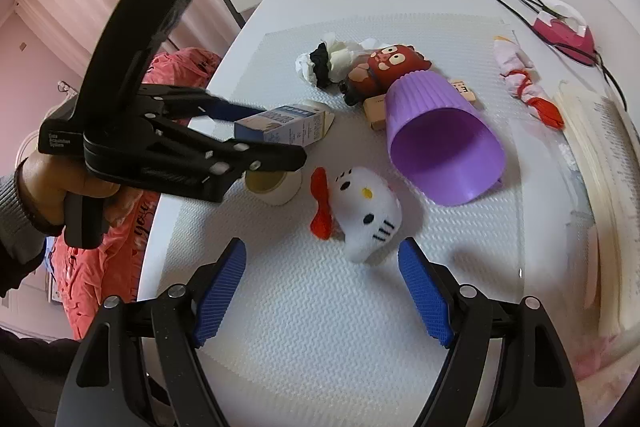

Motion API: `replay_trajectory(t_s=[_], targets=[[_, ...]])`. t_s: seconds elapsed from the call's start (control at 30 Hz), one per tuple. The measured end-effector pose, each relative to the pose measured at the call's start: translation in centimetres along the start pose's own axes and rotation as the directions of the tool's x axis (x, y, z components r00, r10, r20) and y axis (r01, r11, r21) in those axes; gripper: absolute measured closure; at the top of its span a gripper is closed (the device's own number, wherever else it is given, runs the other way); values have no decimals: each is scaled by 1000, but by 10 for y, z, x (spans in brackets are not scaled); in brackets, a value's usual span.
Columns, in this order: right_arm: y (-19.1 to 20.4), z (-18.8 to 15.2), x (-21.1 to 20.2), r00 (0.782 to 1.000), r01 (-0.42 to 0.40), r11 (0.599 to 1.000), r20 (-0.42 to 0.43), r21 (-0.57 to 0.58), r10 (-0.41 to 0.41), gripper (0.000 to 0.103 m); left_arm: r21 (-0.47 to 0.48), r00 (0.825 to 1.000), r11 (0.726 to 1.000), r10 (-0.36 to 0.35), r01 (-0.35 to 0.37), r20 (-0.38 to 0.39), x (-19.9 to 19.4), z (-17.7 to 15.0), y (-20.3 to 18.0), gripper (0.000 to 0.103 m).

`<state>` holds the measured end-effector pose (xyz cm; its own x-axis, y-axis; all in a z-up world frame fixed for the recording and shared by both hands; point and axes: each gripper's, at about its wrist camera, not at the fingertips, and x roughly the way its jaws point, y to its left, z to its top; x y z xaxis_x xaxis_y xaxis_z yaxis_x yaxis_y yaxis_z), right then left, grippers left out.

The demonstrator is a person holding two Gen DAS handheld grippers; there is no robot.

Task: Collect trash
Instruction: 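Grasp the blue-and-white box with the left tool while the right tool grasps the Hello Kitty plush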

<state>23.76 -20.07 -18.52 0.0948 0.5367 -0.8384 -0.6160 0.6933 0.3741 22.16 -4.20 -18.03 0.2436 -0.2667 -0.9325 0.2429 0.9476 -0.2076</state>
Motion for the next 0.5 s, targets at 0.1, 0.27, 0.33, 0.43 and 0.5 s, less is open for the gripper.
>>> replay_trajectory(t_s=[0.1,0.27,0.33,0.43,0.5], targets=[[-4,5,7,1000,2,1000,-3,-2,-2,29,39,1000,999,-14,14,2,-5,-3,1,56],[-9,12,22,998,48,999,-26,-26,-49,37,86,999,996,-36,36,-1,-19,-9,8,58],[-13,14,28,998,45,999,-38,-18,-46,40,91,999,995,-51,51,-2,-21,-11,11,58],[-15,15,36,997,61,998,-48,-21,-62,45,93,998,994,-63,63,1,-20,-11,12,58],[-15,17,42,996,63,997,-54,-32,-65,46,96,998,993,-66,65,3,-18,-10,13,58]])
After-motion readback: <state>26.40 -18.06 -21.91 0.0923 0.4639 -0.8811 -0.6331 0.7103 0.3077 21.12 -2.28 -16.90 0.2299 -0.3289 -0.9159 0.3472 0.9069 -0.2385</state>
